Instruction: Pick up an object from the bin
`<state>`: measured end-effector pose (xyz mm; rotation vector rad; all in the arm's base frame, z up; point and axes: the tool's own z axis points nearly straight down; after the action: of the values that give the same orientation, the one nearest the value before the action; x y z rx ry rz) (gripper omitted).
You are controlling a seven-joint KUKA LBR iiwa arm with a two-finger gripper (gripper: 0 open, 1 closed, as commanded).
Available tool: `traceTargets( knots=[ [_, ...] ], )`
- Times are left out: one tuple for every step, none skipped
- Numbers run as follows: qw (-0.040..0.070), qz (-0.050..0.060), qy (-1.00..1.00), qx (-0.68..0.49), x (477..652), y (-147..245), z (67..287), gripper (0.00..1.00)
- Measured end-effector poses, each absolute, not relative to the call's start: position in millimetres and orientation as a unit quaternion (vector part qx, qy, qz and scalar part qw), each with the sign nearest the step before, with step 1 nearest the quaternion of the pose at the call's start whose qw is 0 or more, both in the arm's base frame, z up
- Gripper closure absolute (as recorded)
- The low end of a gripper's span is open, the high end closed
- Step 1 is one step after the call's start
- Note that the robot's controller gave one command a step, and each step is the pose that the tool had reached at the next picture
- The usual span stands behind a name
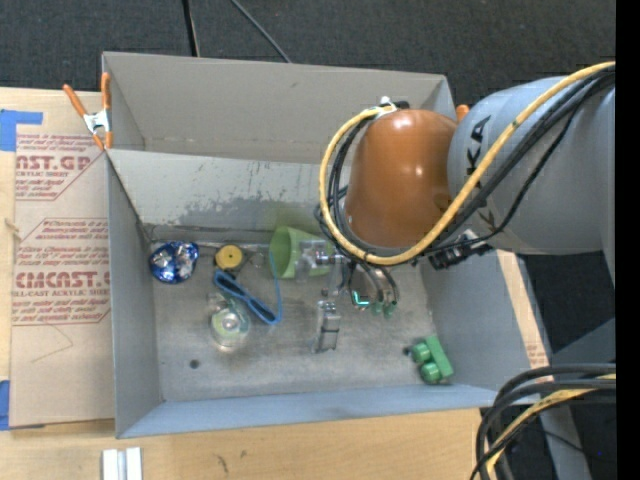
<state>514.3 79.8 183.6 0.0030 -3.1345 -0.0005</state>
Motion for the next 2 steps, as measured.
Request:
traceTargets(
  knots=[
    [-0.001,-0.001,-0.995,0.1,524.4,153.3,69.1,0.0],
    [-0.005,-0.002,-0.995,0.099,527.4,152.6,73.6,1.0]
  ],
)
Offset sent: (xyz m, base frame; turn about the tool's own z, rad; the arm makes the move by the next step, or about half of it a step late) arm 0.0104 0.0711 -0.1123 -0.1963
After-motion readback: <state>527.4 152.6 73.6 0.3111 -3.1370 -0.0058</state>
